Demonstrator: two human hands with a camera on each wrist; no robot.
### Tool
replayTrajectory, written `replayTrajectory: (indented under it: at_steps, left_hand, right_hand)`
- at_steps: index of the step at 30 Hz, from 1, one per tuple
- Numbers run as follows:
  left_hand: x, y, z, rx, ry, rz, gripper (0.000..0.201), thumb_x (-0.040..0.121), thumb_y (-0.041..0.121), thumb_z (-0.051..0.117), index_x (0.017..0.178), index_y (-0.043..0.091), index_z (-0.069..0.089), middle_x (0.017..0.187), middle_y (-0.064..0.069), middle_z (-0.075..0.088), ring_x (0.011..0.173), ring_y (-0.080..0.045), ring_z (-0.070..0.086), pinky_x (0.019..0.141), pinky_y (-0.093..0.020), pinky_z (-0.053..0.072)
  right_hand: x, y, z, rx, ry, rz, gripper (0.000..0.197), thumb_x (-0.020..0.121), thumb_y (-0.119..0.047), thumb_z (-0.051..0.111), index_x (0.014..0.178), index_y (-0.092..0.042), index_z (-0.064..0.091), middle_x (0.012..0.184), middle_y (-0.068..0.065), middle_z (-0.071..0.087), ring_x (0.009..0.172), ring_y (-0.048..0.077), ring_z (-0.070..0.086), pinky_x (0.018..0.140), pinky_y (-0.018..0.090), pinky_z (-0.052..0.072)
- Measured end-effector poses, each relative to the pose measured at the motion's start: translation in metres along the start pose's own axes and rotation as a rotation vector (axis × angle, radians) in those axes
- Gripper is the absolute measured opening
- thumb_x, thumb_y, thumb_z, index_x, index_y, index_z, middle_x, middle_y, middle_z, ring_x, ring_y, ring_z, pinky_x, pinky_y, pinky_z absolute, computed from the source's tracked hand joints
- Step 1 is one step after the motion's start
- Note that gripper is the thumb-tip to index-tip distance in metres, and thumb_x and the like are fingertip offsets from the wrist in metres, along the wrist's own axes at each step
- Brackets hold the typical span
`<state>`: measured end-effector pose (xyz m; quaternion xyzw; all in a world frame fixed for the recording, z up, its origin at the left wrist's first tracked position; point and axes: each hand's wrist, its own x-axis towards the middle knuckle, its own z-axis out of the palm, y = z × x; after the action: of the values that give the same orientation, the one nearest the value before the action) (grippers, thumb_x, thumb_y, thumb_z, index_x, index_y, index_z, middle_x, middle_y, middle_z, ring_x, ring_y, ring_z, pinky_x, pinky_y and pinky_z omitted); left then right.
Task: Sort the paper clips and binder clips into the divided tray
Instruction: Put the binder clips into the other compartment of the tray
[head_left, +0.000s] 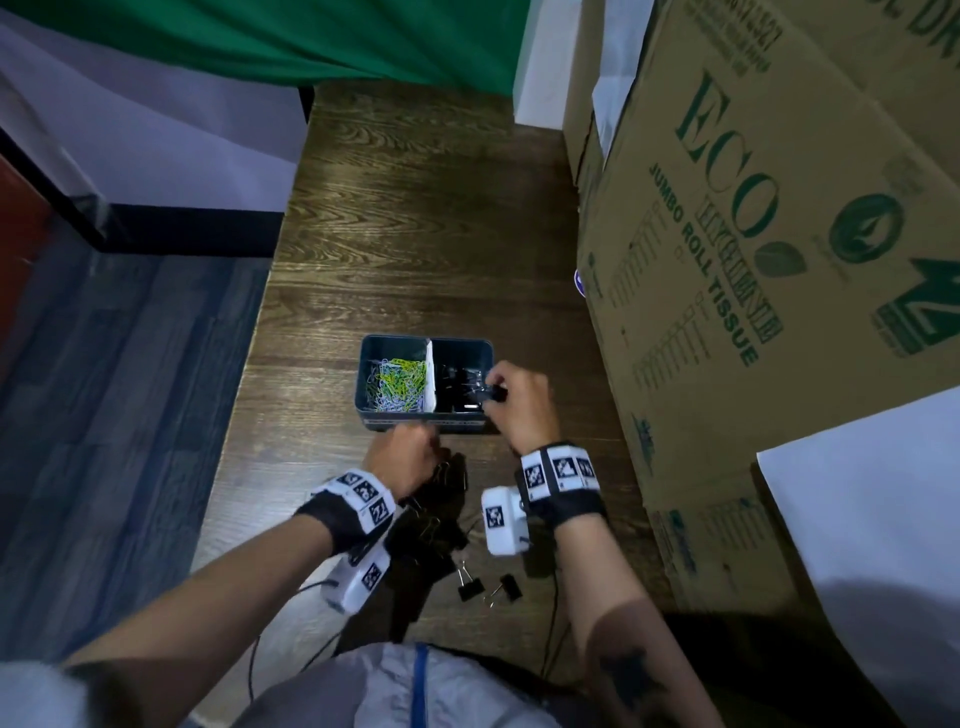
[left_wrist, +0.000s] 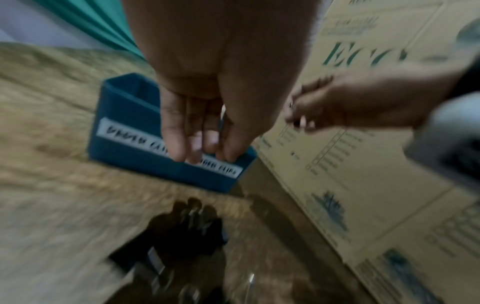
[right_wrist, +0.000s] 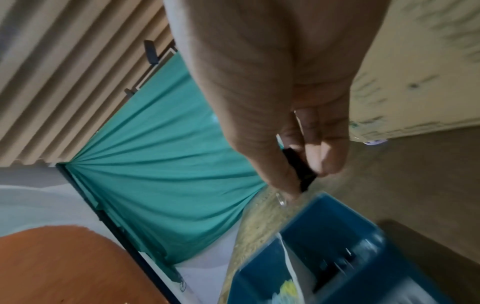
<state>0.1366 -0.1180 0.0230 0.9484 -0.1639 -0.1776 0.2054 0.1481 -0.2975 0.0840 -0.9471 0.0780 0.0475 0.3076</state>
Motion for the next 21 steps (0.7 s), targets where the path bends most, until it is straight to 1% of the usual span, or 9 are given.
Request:
replayTrajectory:
  at_steps: [2,5,6,8,11,14,15,18,21]
  left_hand:
    - [-0.014,-0.016,0.023,0.106,-0.124,-0.056,0.037,0.085,0.03,0.064,0.118,0.015,0.056,0.12,-0.009,0.055,0.105,-0.028,0.057,0.08,-0.038,0.052]
    - [-0.034,-0.036,0.048,0.167,-0.307,-0.123,0.095,0.074,0.052,0.073,0.147,0.02,0.021,0.145,-0.009,0.029,0.126,-0.032,0.038,0.089,-0.044,0.047]
    - [-0.038,-0.041,0.054,0.165,-0.339,-0.12,0.109,0.069,0.056,0.076,0.151,0.023,0.01,0.152,-0.008,0.02,0.13,-0.033,0.033,0.091,-0.046,0.047]
    - [-0.043,-0.047,0.064,0.192,-0.366,-0.079,0.124,0.064,0.057,0.079,0.152,0.027,-0.003,0.159,-0.006,0.005,0.135,-0.034,0.026,0.093,-0.047,0.048]
    - [-0.041,-0.047,0.073,0.226,-0.358,-0.017,0.128,0.064,0.05,0.083,0.153,0.027,-0.007,0.16,-0.006,0.001,0.137,-0.033,0.022,0.093,-0.046,0.049]
    - [-0.038,-0.038,0.077,0.172,-0.349,-0.004,0.129,0.064,0.041,0.086,0.152,0.029,-0.008,0.16,-0.004,0.002,0.135,-0.035,0.025,0.091,-0.047,0.051]
    - [-0.037,-0.035,0.078,0.169,-0.347,0.002,0.13,0.064,0.041,0.086,0.152,0.031,-0.01,0.16,-0.003,0.002,0.134,-0.035,0.026,0.09,-0.047,0.052]
    - [-0.033,-0.03,0.079,0.203,-0.343,0.049,0.133,0.062,0.047,0.084,0.151,0.034,-0.013,0.16,-0.001,0.002,0.131,-0.035,0.03,0.089,-0.045,0.051]
    - [-0.03,-0.027,0.082,0.25,-0.363,0.076,0.122,0.065,0.05,0.081,0.152,0.035,-0.004,0.158,-0.005,0.006,0.127,-0.035,0.033,0.09,-0.043,0.049]
  right_hand:
    - [0.013,-0.007,-0.005,-0.008,0.043,-0.032,0.033,0.081,-0.012,0.08,0.109,-0.018,0.066,0.107,0.005,0.067,0.096,0.021,0.064,0.081,0.037,0.056]
    - [0.007,-0.001,0.001,-0.021,0.041,-0.038,0.042,0.082,-0.019,0.081,0.12,-0.018,0.063,0.116,0.004,0.063,0.103,0.02,0.062,0.081,0.034,0.053]
    - [-0.002,0.008,0.008,-0.031,0.004,-0.038,0.042,0.083,-0.018,0.08,0.12,-0.018,0.062,0.115,0.003,0.062,0.103,0.019,0.061,0.08,0.031,0.051]
    - [-0.028,0.033,0.024,-0.048,-0.146,0.016,0.042,0.084,-0.017,0.078,0.122,-0.022,0.062,0.115,0.0,0.062,0.104,0.017,0.062,0.083,0.027,0.051]
    - [-0.076,0.078,0.053,-0.105,-0.455,0.255,0.062,0.077,-0.016,0.083,0.129,-0.033,0.055,0.132,-0.001,0.056,0.117,0.02,0.057,0.097,0.036,0.051]
    - [-0.116,0.111,0.084,-0.215,-0.656,0.338,0.108,0.058,-0.012,0.094,0.14,-0.042,0.03,0.15,0.001,0.038,0.131,0.03,0.05,0.102,0.05,0.049]
    - [-0.123,0.118,0.093,-0.238,-0.66,0.324,0.115,0.057,-0.009,0.095,0.141,-0.043,0.025,0.153,0.002,0.034,0.134,0.033,0.048,0.104,0.052,0.048]
    - [-0.132,0.115,0.104,-0.22,-0.539,0.227,0.111,0.062,0.002,0.089,0.139,-0.045,0.024,0.153,0.004,0.033,0.131,0.031,0.05,0.103,0.047,0.049]
    - [-0.126,0.103,0.105,-0.179,-0.438,0.127,0.105,0.068,0.005,0.082,0.143,-0.043,0.025,0.147,0.001,0.035,0.125,0.027,0.055,0.1,0.045,0.052]
